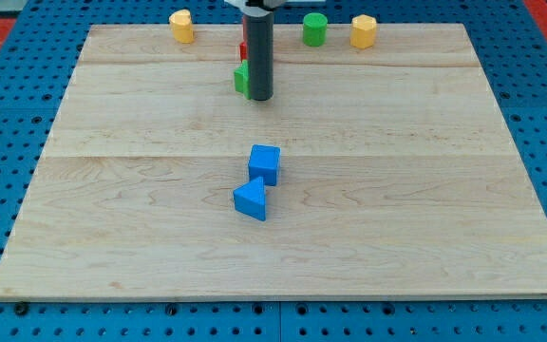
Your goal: Slide the blue cube a bit up
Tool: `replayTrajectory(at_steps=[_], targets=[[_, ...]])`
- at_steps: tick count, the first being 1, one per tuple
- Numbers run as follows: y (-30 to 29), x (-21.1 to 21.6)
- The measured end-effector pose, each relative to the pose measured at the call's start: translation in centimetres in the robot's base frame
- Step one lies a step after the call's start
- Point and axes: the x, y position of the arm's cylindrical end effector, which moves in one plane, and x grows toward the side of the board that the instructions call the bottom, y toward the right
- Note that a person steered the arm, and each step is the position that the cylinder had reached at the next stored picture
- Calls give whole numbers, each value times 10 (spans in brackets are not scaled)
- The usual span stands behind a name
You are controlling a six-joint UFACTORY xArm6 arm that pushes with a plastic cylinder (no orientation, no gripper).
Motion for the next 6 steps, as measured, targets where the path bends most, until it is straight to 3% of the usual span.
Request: replayTrajectory(at_steps=[1, 3, 4, 6], targets=[[23, 42], [124, 143], [53, 156], [26, 123]])
